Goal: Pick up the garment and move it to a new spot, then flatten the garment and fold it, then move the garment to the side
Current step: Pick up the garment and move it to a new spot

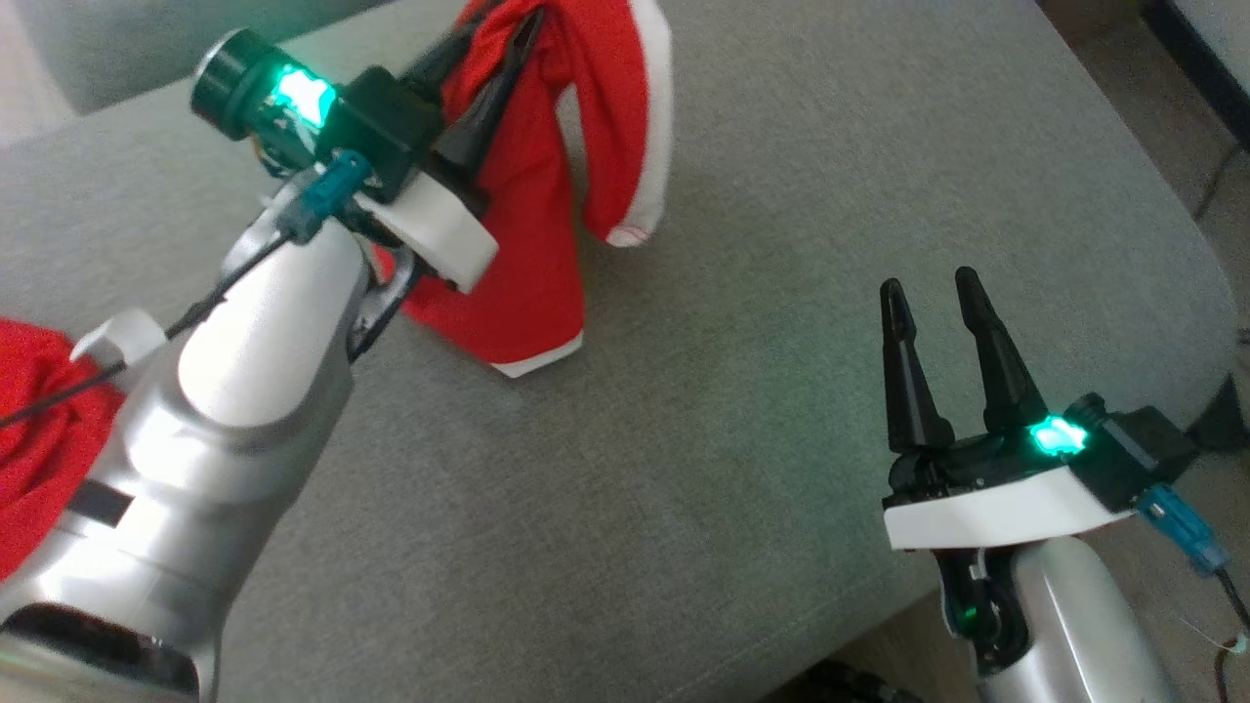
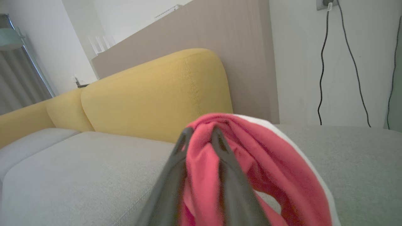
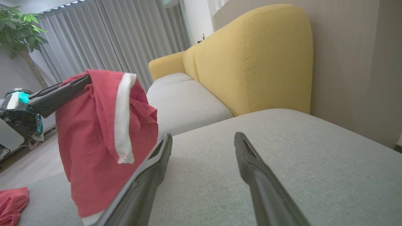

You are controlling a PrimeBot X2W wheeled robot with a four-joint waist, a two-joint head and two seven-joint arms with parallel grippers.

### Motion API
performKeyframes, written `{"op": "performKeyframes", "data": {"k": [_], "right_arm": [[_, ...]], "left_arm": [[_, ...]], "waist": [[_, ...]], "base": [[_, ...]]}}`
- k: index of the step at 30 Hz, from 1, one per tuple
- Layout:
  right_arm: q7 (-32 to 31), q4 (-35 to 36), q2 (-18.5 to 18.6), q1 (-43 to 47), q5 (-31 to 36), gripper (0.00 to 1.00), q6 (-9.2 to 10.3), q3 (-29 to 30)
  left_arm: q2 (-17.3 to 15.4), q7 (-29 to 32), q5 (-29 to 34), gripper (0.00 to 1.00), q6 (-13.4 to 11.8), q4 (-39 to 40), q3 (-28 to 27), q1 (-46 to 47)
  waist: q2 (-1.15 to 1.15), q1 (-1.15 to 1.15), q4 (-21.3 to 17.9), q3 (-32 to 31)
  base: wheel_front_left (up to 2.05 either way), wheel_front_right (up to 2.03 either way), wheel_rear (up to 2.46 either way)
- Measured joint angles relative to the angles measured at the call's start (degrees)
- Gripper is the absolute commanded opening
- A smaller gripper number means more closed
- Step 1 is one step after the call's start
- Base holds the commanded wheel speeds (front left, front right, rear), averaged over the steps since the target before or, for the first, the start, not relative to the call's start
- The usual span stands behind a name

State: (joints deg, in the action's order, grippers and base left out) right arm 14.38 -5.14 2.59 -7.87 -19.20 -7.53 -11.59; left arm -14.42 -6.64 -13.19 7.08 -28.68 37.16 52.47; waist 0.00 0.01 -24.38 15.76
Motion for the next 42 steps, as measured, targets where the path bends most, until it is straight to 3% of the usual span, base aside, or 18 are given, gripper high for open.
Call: {"op": "performKeyframes", "data": {"k": [6,16,22,31,36,42], "right_arm": [[0.0,0.08,-0.01,-0.07,-0.45,1.0,0.0,0.03],[0.0,-0.86,-0.01,-0.13,2.32,1.0,0.0,3.26],[0.01,-1.97,0.0,-0.03,4.46,1.0,0.0,4.58],[0.0,-3.8,-0.01,0.96,7.1,1.0,0.0,7.83],[0.0,-6.27,-0.02,2.44,8.59,1.0,0.0,9.16],[0.0,-8.08,-0.03,2.22,9.38,1.0,0.0,12.12]], "left_arm": [[0.47,-3.38,0.16,1.0,-0.08,-6.02,-0.12,1.65],[0.62,-7.36,-2.01,1.0,-2.9,-3.64,-2.61,-0.12],[0.36,-7.82,-4.33,1.0,-6.24,2.13,-5.36,-9.32],[0.56,-7.9,-6.5,1.0,-12.57,16.12,-9.84,-33.02],[3.11,-7.9,-6.44,1.0,-13.17,18.38,-11.26,-40.21],[5.79,-7.9,-4.5,1.0,-12.51,20.27,-12.98,-40.5]], "waist": [[0.0,0.0,-0.95,1.82],[0.0,-0.01,6.88,-0.4],[0.0,-0.01,12.52,-2.23],[0.0,-0.02,21.86,-5.32],[0.0,-0.02,25.48,-6.27],[0.0,-0.02,27.99,-6.06]], "base": [[0.0,0.0,0.0],[0.0,0.0,0.0],[0.0,0.0,0.0],[0.0,0.0,0.0],[0.0,0.0,0.0],[0.0,0.0,0.0]]}}
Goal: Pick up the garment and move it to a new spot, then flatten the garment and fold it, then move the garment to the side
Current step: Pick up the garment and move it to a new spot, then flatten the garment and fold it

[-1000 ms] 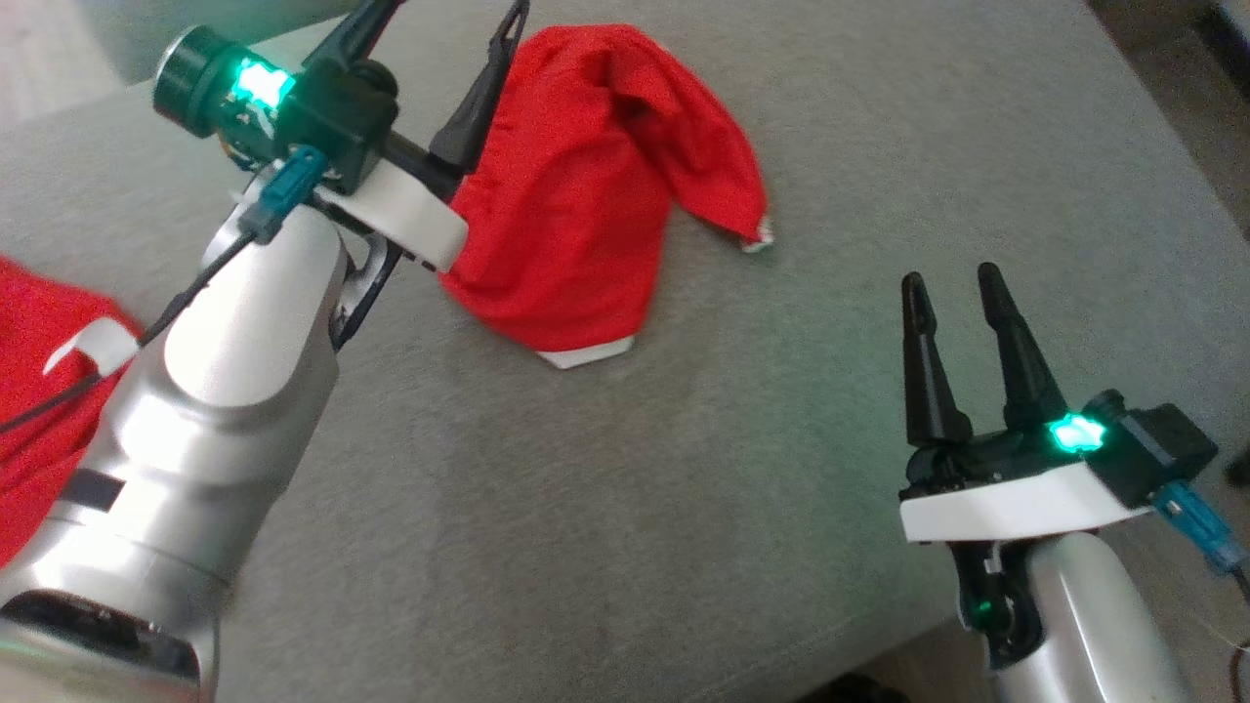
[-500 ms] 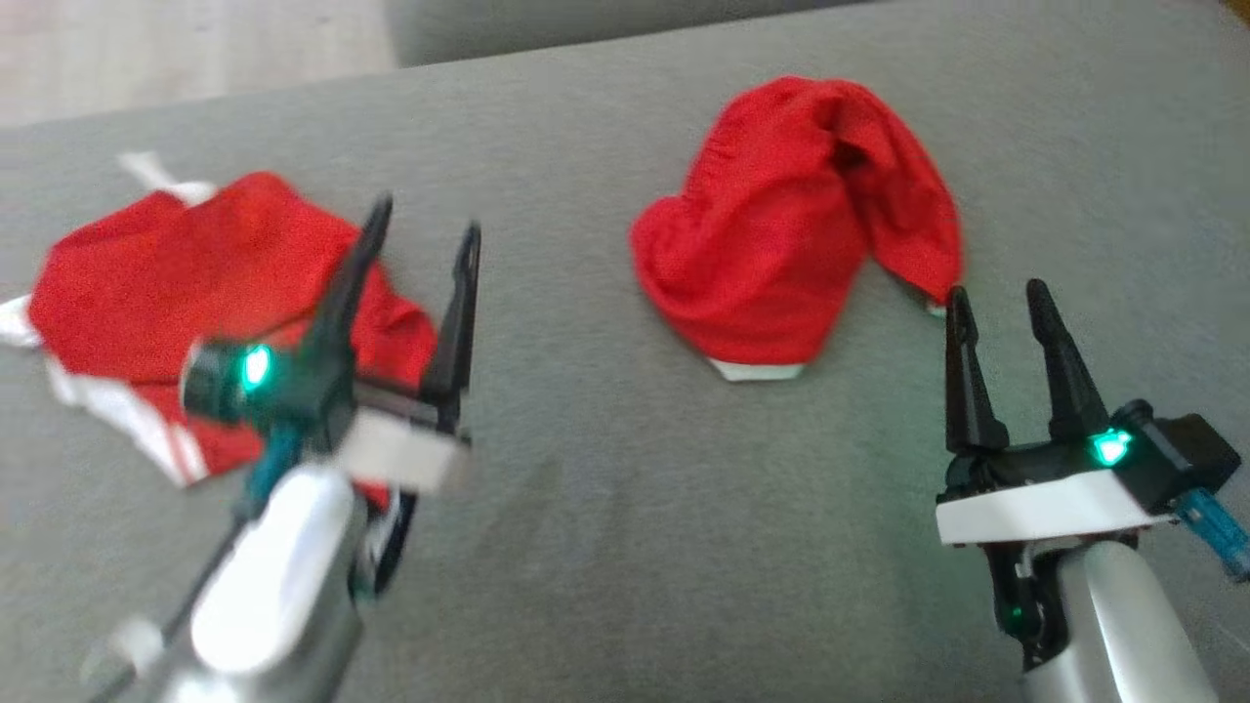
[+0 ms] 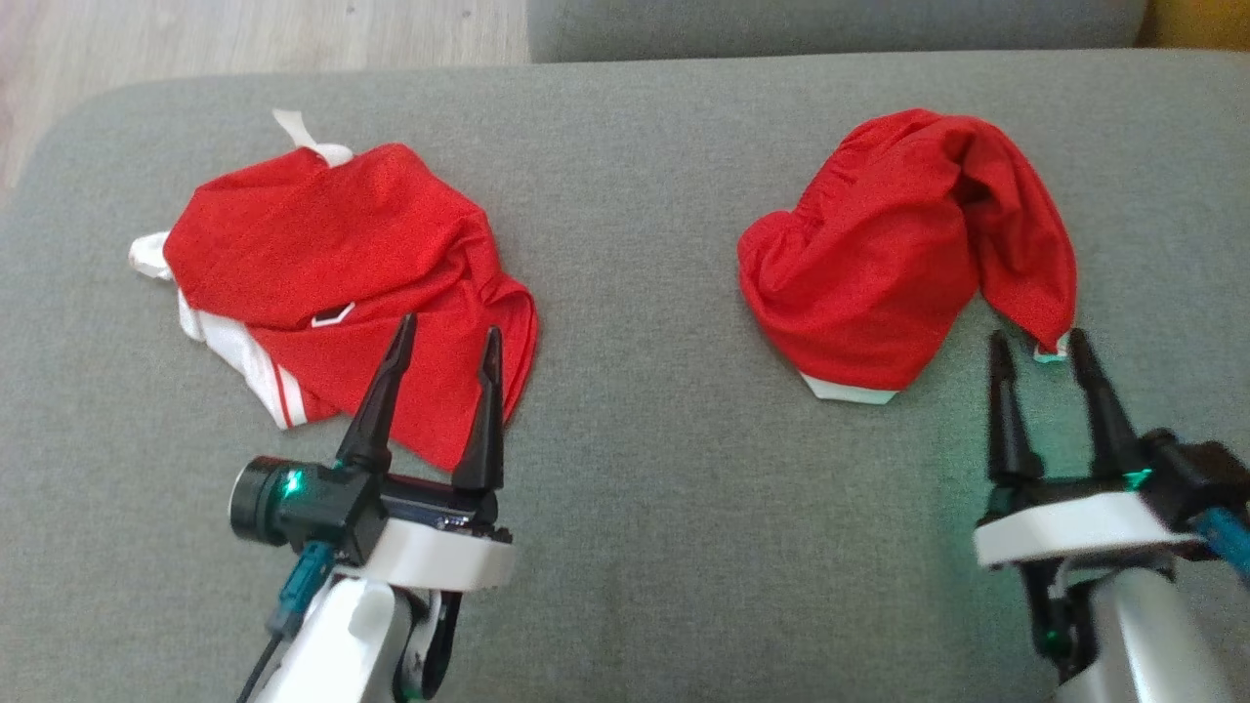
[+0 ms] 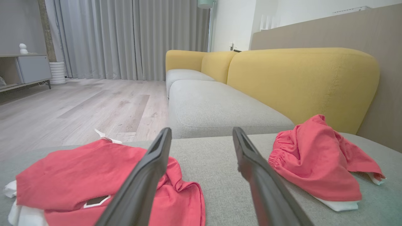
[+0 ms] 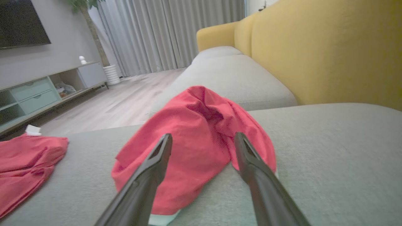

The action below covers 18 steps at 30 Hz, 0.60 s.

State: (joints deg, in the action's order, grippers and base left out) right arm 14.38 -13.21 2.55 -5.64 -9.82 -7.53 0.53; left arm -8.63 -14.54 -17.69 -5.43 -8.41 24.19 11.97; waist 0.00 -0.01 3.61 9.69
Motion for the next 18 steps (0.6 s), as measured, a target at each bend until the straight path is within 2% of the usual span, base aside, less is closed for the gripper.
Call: {"op": "performKeyframes", "data": {"k": [4,6,7,8,9,18], "right_arm": [[0.0,-6.26,-0.03,-2.96,0.54,1.0,0.0,5.25],[0.0,-11.15,-0.03,-5.44,2.33,1.0,0.0,8.42],[-0.02,-15.97,-0.03,-8.58,2.88,1.0,0.0,11.14],[-0.02,-15.97,-0.03,-8.58,2.88,1.0,0.0,11.14],[-0.09,-20.67,-0.01,-12.01,4.25,1.0,0.0,13.33],[-0.23,-38.94,0.04,-22.78,8.83,1.0,0.0,19.92]], "left_arm": [[0.07,0.0,1.36,1.0,1.35,-0.21,-0.29,0.43],[0.29,0.0,1.85,1.0,1.93,-0.49,-0.54,0.95],[0.58,0.0,2.14,1.0,2.01,-0.77,-0.71,1.15],[0.58,0.0,2.14,1.0,2.01,-0.77,-0.71,1.15],[0.86,0.0,2.29,1.0,2.5,-1.3,-0.83,1.17],[2.46,0.0,3.76,1.0,3.61,-1.91,-1.4,2.26]], "waist": [[0.0,0.01,0.32,1.12],[0.0,0.01,0.35,1.73],[0.0,0.01,0.35,2.34],[0.0,0.01,0.35,2.34],[0.0,0.02,0.38,2.91],[0.0,0.02,1.35,4.75]], "base": [[0.0,0.0,0.0],[0.0,0.0,0.0],[0.0,0.0,0.0],[0.0,0.0,0.0],[0.0,0.0,0.0],[0.0,0.0,0.0]]}}
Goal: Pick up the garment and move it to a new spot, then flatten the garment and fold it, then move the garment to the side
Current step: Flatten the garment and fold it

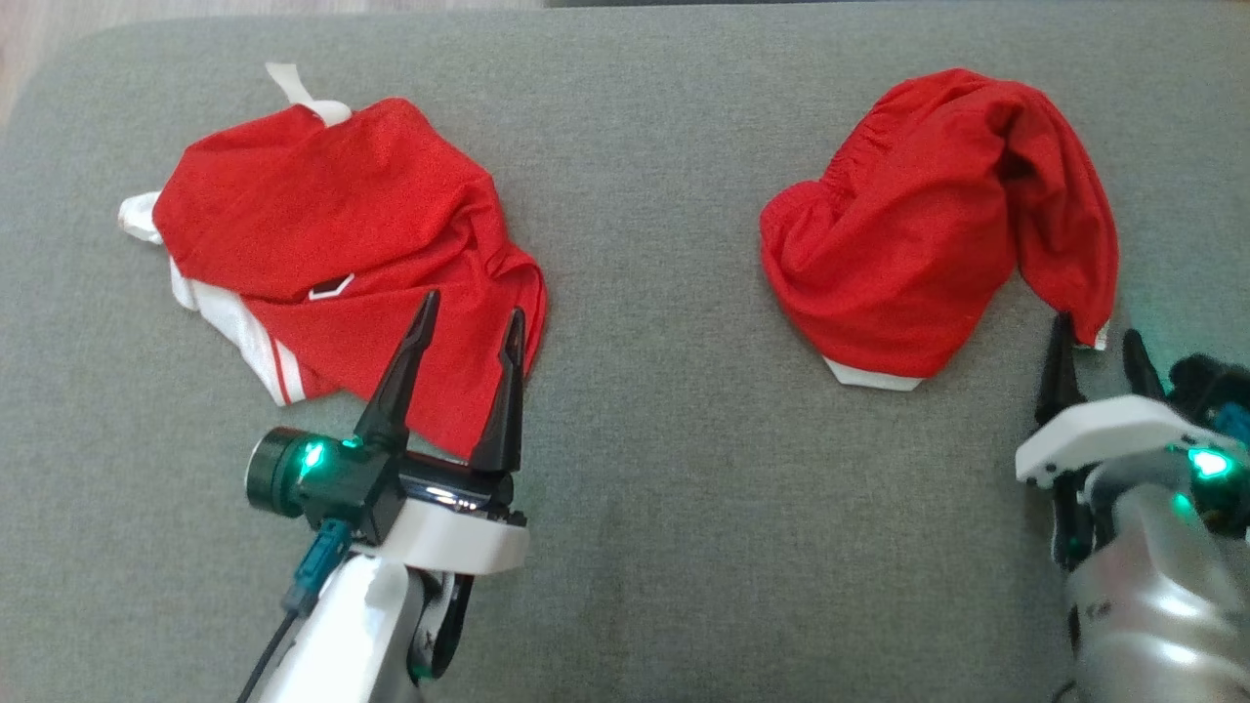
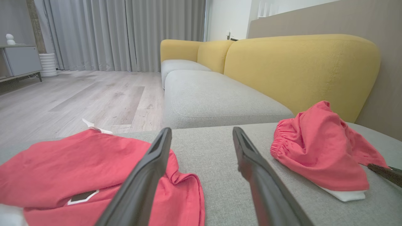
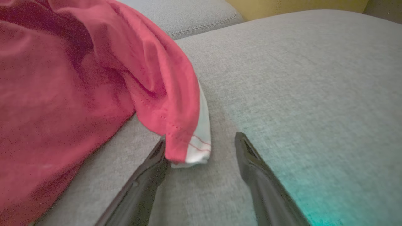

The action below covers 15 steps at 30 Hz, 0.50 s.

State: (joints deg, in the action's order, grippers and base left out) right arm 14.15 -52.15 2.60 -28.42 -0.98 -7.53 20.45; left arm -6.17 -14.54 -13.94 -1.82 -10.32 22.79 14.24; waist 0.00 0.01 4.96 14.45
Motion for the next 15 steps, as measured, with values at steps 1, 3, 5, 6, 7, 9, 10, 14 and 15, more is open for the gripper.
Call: {"op": "performKeyframes", "data": {"k": [1,3,5,6,7,9,10,14,15], "right_arm": [[0.07,-1.25,0.15,-1.1,0.62,1.0,0.0,0.41],[0.24,-3.67,0.46,-3.41,2.09,1.0,0.0,1.25],[0.54,-5.69,0.59,-5.23,3.36,1.0,0.0,2.13],[0.57,-6.48,0.62,-5.77,3.97,1.0,0.0,2.47],[0.67,-7.21,0.64,-6.2,4.44,0.45,0.0,2.72],[0.73,-7.1,0.57,-6.56,4.43,0.0,0.0,3.44],[0.6,-6.06,0.47,-6.47,4.43,0.0,0.0,3.74],[0.49,1.32,0.38,-6.08,3.77,0.0,0.0,4.3],[0.49,3.15,0.38,-5.97,3.56,0.0,0.0,4.32]], "left_arm": [[0.03,0.0,0.33,1.0,0.27,-0.07,-0.16,0.0],[0.2,0.0,0.47,1.0,0.4,-0.14,-0.36,0.0],[0.4,0.0,0.49,1.0,0.42,-0.38,-0.59,0.01],[0.47,0.0,0.64,1.0,0.53,-0.45,-0.7,0.01],[0.53,0.0,0.92,1.0,0.64,-0.51,-0.83,0.01],[0.75,0.0,0.97,1.0,0.65,-0.69,-1.03,0.0],[0.85,0.0,0.98,1.0,0.66,-0.73,-1.21,-0.01],[1.13,0.0,0.99,1.0,0.85,-0.93,-2.04,-0.02],[1.21,0.0,0.99,1.0,0.89,-0.93,-2.16,-0.04]], "waist": [[0.0,0.0,0.12,0.17],[0.0,0.0,0.34,0.43],[0.0,0.0,0.49,0.54],[0.0,0.0,0.52,0.52],[0.0,0.0,0.5,0.46],[0.0,0.0,0.38,0.14],[0.0,0.0,0.26,-0.07],[0.0,0.0,-0.17,-1.25],[0.0,0.0,-0.25,-1.62]], "base": [[0.0,0.0,0.0],[0.0,0.0,0.0],[0.0,0.0,0.0],[0.0,0.0,0.0],[0.0,0.0,0.0],[0.0,0.0,0.0],[0.0,0.0,0.0],[0.0,0.0,0.0],[0.0,0.0,0.0]]}}
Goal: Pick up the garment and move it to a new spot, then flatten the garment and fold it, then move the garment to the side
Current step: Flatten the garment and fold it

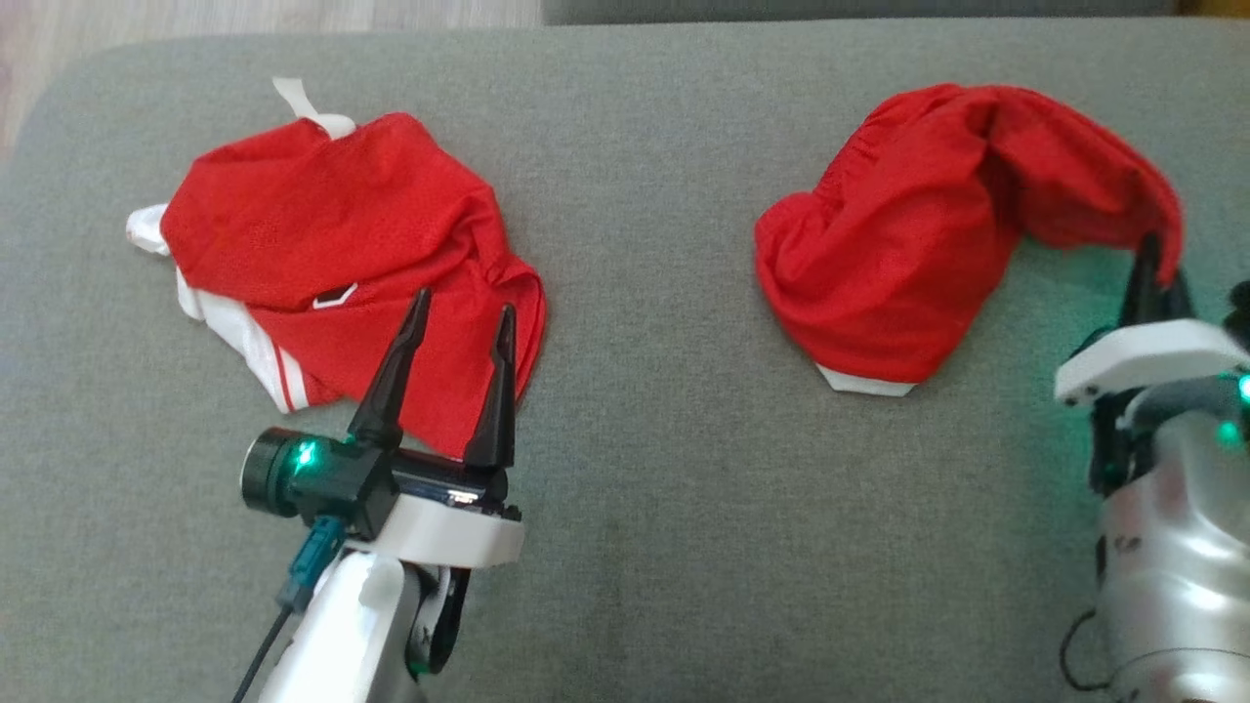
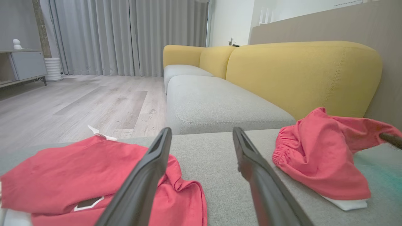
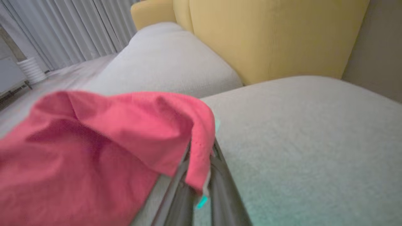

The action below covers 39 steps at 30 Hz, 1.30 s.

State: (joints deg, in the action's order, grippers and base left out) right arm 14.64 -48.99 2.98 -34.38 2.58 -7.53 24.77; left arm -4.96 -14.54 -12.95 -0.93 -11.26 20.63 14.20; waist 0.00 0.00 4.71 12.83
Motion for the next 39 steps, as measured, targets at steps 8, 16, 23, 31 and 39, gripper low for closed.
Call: {"op": "performKeyframes", "data": {"k": [8,16,23,31,39], "right_arm": [[0.0,10.93,-0.04,2.19,-0.78,0.0,0.0,0.52],[-1.74,17.9,-0.05,-1.42,5.19,0.0,0.0,2.02],[-8.61,15.51,0.36,-11.61,9.02,0.0,0.0,-1.44],[-2.55,8.01,6.37,-28.95,9.01,0.0,0.0,-6.86],[0.16,8.89,6.22,-28.5,3.2,0.0,0.0,-20.17]], "left_arm": [[0.74,0.0,0.01,1.0,0.49,-0.34,-0.44,-0.92],[1.35,0.0,0.0,1.0,1.01,-0.45,-1.08,-3.24],[1.8,0.0,-0.11,1.0,1.45,-0.58,-1.2,-4.59],[1.9,0.0,-1.2,1.0,0.86,-0.24,-1.05,-7.1],[1.92,0.0,-2.77,1.0,-0.67,4.45,-2.4,-7.41]], "waist": [[0.0,-0.01,-0.2,-3.1],[0.0,-0.01,1.53,-6.27],[0.0,0.0,5.28,-8.52],[0.0,-0.01,9.7,-11.18],[0.0,0.0,8.5,-10.66]], "base": [[0.0,0.0,0.0],[0.0,0.0,0.0],[0.0,0.0,0.0],[0.0,0.0,0.0],[0.0,0.0,0.0]]}}
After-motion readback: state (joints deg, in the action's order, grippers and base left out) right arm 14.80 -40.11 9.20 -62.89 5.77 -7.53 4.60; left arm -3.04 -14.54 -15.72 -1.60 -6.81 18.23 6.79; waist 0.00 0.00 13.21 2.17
